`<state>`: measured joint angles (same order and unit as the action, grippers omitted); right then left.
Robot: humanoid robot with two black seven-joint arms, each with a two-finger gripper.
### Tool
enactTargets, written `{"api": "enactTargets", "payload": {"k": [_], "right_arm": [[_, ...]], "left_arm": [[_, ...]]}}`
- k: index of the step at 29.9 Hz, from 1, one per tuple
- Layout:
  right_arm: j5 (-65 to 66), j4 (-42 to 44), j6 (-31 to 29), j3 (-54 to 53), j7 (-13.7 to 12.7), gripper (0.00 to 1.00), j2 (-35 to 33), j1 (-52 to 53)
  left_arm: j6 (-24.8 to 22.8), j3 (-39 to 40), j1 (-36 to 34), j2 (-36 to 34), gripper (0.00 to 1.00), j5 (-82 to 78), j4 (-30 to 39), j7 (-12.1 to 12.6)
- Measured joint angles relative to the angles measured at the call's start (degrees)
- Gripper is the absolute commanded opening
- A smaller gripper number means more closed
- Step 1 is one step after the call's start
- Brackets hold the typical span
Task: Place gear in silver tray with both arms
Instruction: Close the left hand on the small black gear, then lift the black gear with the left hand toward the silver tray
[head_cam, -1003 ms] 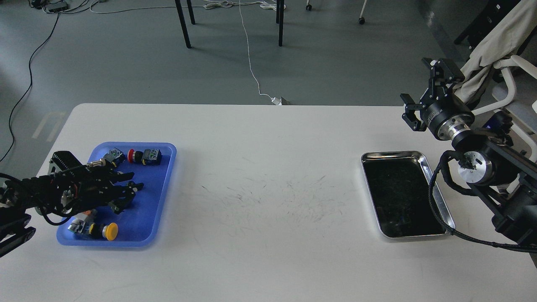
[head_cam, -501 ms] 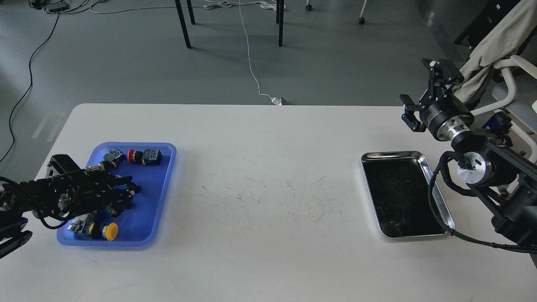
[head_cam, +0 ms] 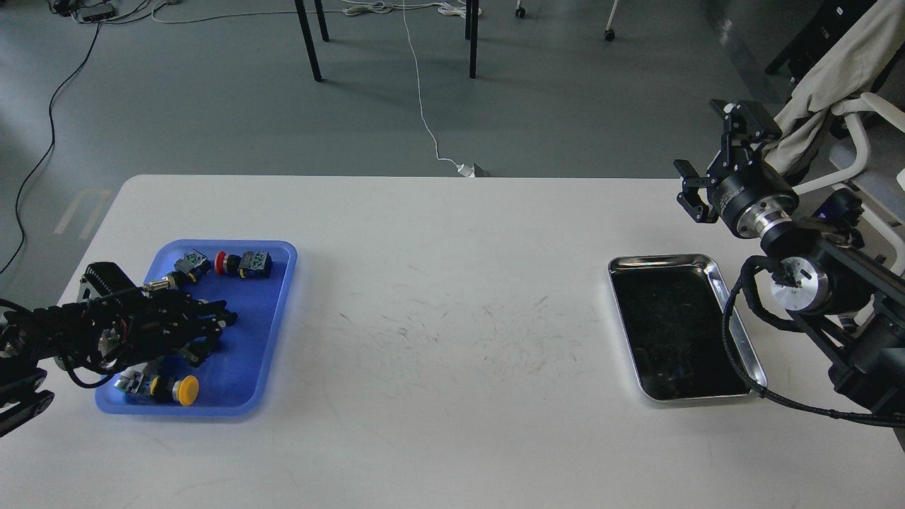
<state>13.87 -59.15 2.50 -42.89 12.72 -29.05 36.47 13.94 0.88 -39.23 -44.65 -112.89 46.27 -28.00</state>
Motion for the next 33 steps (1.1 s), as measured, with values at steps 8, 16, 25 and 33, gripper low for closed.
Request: {"api": "enactTargets", "payload": {"k": [8,16,25,33], "right_arm": [[0.0,0.0,0.0,0.0,0.0,0.99,0.0,0.0],[0.6,0.1,-0.1,0.1,0.0,0.99,0.0,-0.5],[1.1,0.1,-0.1,0.7,0.0,0.99,-0.5,-0.6],[1.1,0.0,-0.1,0.7,0.0,0.99,-0.9,-0.6]], "left_arm": [[-0.4,0.7,-1.6,-2.2,0.09,0.7,2.2,0.0],[-3.3,0.9,-8.0,-7.1,0.09,6.0,11.0,0.0],[-9.4,1.2,-17.9,-9.2,0.09,12.9,23.7,0.0],[-12.3,1.4,-22.5,-4.6,0.1,13.1,33.8,0.0]]}}
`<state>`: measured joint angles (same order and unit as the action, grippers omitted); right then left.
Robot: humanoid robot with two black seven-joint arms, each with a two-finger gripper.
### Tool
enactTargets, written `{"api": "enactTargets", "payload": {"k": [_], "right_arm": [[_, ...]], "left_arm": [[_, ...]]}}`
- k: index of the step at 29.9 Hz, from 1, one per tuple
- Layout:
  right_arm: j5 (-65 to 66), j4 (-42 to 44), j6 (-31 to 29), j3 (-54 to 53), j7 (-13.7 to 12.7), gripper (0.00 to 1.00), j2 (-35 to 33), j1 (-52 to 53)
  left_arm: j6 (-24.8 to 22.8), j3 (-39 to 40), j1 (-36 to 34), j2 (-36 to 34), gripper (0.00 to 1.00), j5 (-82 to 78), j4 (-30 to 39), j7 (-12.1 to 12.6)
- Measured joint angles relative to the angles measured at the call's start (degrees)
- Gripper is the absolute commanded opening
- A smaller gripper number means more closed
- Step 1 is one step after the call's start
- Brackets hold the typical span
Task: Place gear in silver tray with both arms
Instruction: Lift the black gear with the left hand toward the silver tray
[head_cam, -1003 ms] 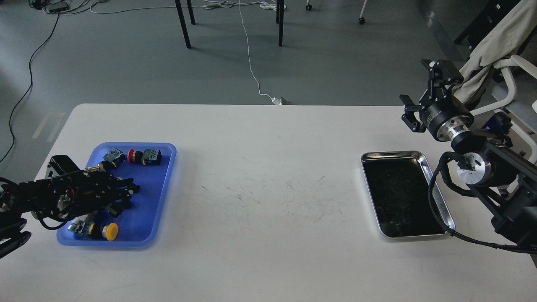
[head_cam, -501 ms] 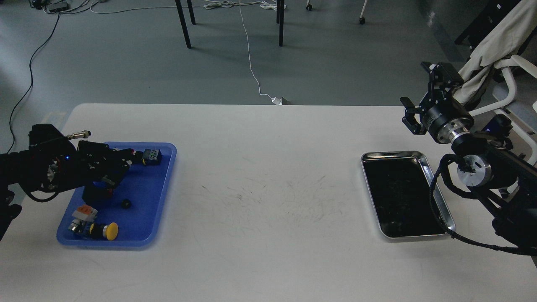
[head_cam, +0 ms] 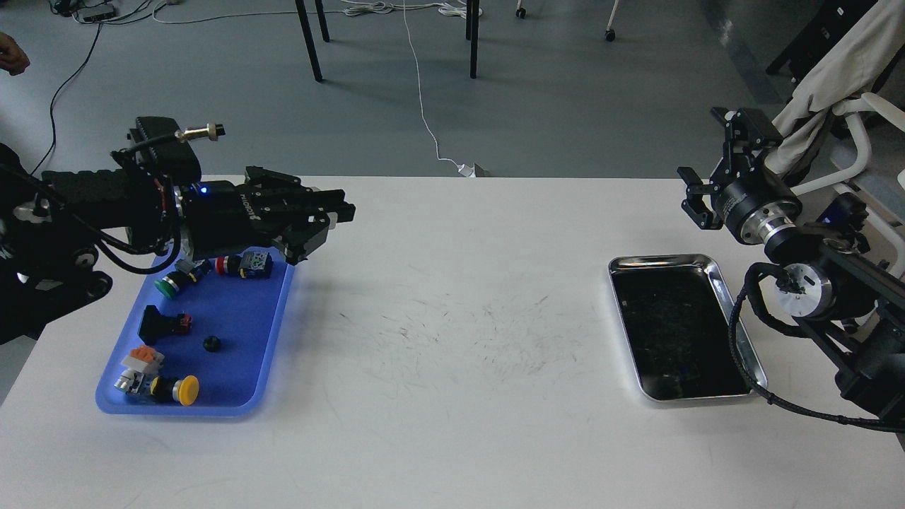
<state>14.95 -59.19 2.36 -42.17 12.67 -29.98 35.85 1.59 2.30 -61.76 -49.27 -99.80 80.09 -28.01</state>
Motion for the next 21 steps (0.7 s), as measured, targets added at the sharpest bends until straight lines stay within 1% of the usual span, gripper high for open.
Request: {"api": "enactTargets", "payload": {"k": [5,10,13,21], "right_arm": [[0.0,-0.2,-0.1,0.0,0.0,0.99,-0.6,0.0],[-0.1,-0.2,0.1,-0.3,-0.1,0.99,-0.9,0.2],[-0.3,-0.4,0.2,-0.7,-0.3,0.99,-1.2,1.0],[-1.1,-0.2,0.4,-1.1,-0.5,0.99,-3.3,5.1]], "left_arm": [[-0.8,-0.2,-1.3,5.6,0.1,-0.6,1.3,0.0],[-2.1,-0.6,-1.7,13.4,0.1,-2.1,-0.2,0.0],[-2.9,-0.7,-1.4,18.2,0.1,-2.5,-3.1,0.0],[-3.2,-1.0,-0.5,31.0,0.11,-2.6,-14.8,0.0]]}}
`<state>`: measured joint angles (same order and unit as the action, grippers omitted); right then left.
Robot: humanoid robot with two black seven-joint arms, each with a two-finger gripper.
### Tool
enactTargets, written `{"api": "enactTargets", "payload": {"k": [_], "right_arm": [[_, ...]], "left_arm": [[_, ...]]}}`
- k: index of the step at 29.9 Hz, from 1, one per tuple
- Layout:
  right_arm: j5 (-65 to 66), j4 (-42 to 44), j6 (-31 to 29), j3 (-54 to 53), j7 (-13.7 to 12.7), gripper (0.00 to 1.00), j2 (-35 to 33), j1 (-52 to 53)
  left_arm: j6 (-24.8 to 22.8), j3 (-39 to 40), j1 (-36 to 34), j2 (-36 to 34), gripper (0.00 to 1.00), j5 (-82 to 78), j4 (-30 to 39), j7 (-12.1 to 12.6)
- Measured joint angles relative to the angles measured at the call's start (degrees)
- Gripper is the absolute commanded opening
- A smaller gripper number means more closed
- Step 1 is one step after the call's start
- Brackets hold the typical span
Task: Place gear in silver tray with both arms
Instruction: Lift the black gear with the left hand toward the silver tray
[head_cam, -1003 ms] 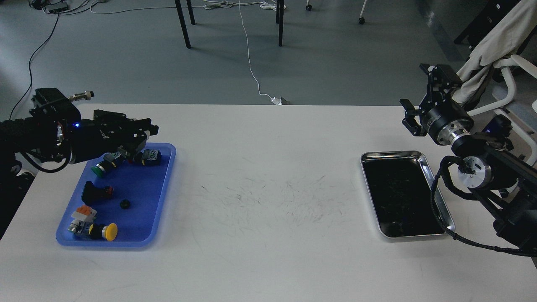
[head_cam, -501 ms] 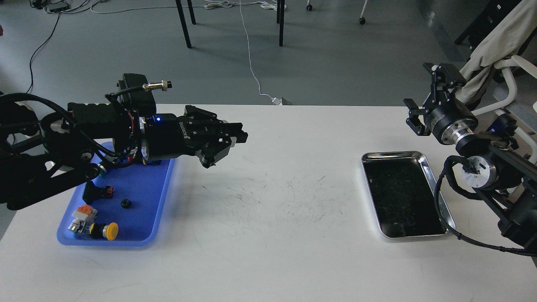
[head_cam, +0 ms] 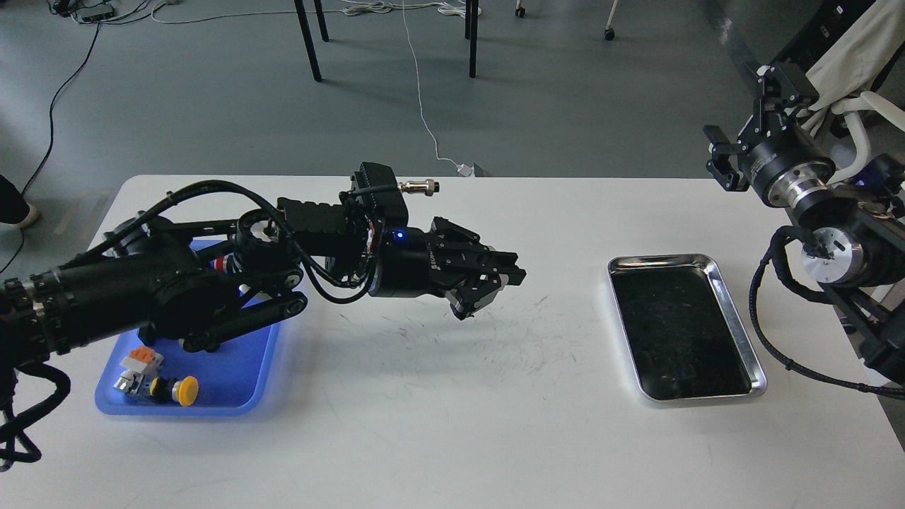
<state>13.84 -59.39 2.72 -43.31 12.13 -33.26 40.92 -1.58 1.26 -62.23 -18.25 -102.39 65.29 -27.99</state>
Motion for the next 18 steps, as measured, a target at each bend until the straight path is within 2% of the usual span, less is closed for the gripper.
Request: {"api": "enactTargets", "payload": {"k": [6,18], "right_arm": [[-0.8,-0.7,0.0,-0.7,-0.5,0.99,-1.7,0.5],[-1.2,-0.9,0.0,0.7,-2.7,0.99,-4.2,0.5]], "left_arm": [[0.0,-2.0,1.5,6.9,0.11,0.2,-5.9,0.0],[0.1,-2.4,4.6,15.5,0.11,0.2,-14.5,0.0]]}}
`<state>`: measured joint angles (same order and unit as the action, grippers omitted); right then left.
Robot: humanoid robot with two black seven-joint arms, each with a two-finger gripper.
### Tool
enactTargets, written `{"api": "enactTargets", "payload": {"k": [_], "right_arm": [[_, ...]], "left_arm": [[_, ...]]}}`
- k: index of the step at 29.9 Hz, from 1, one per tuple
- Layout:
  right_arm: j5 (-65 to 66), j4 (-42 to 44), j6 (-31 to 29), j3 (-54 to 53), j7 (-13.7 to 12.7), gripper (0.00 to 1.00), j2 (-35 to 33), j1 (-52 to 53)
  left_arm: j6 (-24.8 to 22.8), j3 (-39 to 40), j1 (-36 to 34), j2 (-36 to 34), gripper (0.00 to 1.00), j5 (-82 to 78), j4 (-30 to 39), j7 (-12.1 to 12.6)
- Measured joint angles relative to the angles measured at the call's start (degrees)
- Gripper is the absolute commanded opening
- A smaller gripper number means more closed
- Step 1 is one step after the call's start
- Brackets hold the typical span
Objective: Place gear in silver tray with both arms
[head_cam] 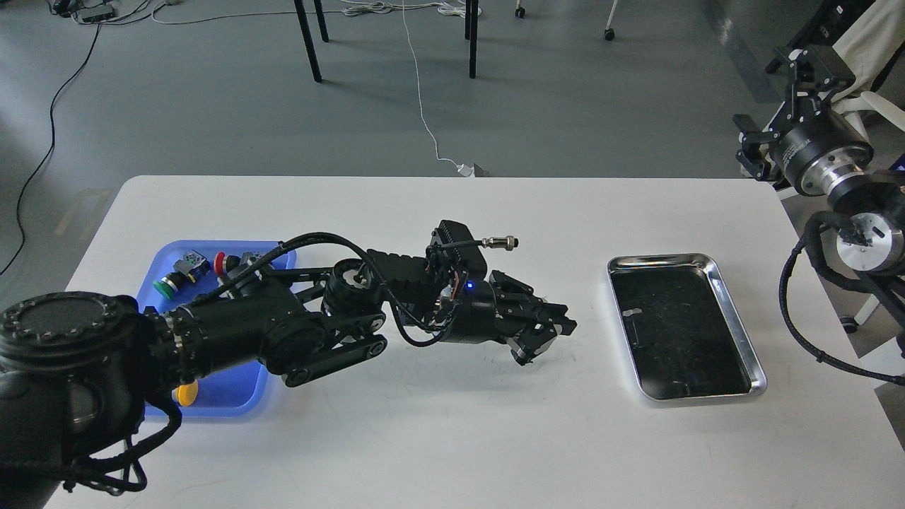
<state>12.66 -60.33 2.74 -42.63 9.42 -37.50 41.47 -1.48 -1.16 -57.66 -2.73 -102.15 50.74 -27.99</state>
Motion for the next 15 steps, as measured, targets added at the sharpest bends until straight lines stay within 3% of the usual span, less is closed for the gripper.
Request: {"api": "enactTargets", "payload": {"k": [15], "right_arm": [[0.2,0.5,0.3,1.7,0.0,0.99,-0.2,-0.5]], "left_arm": [[0.0,0.0,1.2,2.7,0.12,0.1,-6.6,0.0]]}}
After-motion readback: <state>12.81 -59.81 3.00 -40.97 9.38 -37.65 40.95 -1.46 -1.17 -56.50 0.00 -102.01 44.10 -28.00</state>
